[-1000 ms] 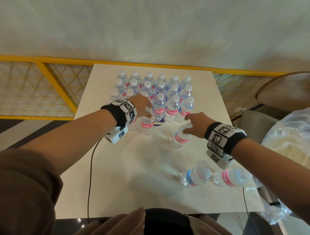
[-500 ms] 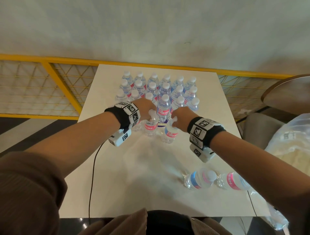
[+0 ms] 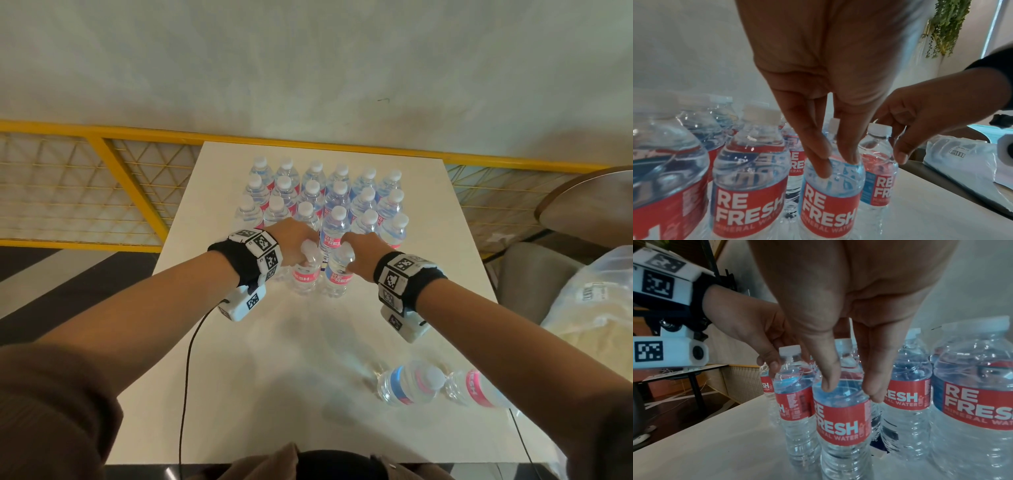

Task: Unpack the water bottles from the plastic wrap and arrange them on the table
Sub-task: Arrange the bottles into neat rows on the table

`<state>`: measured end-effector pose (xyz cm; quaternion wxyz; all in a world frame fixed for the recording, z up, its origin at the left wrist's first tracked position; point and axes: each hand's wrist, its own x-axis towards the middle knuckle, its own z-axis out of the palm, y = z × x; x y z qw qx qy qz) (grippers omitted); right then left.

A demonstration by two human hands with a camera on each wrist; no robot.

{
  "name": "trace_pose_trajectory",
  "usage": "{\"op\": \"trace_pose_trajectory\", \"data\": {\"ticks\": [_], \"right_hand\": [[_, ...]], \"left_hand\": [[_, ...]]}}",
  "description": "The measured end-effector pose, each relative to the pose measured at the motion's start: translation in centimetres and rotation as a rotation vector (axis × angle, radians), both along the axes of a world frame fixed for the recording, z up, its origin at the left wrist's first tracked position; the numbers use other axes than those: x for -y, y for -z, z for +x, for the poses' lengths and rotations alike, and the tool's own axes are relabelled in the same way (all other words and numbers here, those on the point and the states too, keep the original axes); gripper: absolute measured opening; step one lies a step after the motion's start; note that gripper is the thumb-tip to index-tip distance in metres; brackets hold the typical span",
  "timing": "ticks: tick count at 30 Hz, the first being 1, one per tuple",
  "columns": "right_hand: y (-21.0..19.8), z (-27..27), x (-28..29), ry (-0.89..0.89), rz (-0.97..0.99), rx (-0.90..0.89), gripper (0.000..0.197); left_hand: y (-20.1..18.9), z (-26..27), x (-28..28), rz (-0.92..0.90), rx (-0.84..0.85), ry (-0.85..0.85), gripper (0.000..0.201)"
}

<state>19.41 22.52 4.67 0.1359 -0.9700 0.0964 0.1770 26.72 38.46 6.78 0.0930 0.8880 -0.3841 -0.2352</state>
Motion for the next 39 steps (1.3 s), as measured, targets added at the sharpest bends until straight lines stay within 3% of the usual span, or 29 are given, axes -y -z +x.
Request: {"op": "trace_pose_trajectory", "data": {"ticks": [7, 11, 17, 21, 34, 36, 39], "right_hand": [[0.3, 0.9, -0.3, -0.013, 0.013, 0.042, 0.050], [0.3, 1.5, -0.3, -0.019, 0.022, 0.036, 0.048], [0.2, 1.5, 0.0, -0.027, 0.028, 0.028, 0.053], [0.2, 1.7, 0.2, -0.045, 0.018, 0.058, 0.043], [0.4, 2.0, 0.2, -0.007, 0.033, 0.067, 0.052], [0.5, 1.8, 0.6, -0.013, 0.038, 0.065, 0.055], [0.4, 1.1, 1.6, 0.057, 0.121, 0.109, 0.063]], "left_hand": [[-0.1, 0.3, 0.4, 0.060, 0.059, 0.010, 0.027], [0.0, 0.7, 0.8, 0.095, 0.091, 0.025, 0.012], [0.3, 1.0, 0.9, 0.057, 0.119, 0.008, 0.020], [0.6, 1.3, 1.2, 0.067, 0.137, 0.001, 0.021], [1.5, 1.9, 0.8, 0.075, 0.175, 0.017, 0.025], [1.7, 2.1, 0.4, -0.003, 0.133, -0.058, 0.043], [1.7, 2.0, -1.0, -0.398, 0.146, -0.222, 0.044]]}}
